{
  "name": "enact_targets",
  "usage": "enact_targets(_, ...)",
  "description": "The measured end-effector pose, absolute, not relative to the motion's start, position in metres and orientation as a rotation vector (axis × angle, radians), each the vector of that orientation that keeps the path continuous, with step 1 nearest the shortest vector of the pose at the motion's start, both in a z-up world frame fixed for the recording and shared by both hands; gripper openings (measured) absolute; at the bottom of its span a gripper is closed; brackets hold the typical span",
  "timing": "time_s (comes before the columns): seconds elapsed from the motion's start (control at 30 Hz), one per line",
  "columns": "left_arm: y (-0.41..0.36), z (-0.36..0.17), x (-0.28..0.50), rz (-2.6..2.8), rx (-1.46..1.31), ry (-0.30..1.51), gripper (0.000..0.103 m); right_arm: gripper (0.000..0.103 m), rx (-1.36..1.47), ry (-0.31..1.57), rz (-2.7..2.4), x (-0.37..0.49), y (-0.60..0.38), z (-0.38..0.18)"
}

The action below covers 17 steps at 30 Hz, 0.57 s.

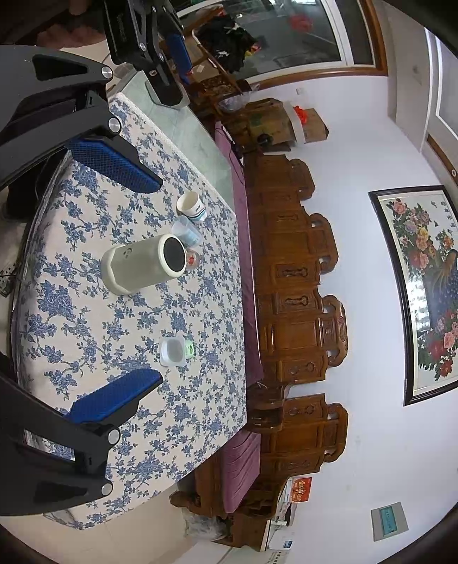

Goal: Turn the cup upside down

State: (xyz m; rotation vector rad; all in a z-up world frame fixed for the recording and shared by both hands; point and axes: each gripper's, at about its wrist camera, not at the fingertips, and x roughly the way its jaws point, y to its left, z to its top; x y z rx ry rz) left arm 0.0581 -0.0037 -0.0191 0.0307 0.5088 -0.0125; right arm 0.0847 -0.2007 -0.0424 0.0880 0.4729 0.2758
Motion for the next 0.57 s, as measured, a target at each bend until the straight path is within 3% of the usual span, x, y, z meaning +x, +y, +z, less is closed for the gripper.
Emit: enact_targets(0.57, -0.0021, -0.017, 0.058, -0.015, 0.029, 0.506, 0.095, 0.1, 0.091, 0.471, 0.275, 0.0841, -0.1995, -0.0412)
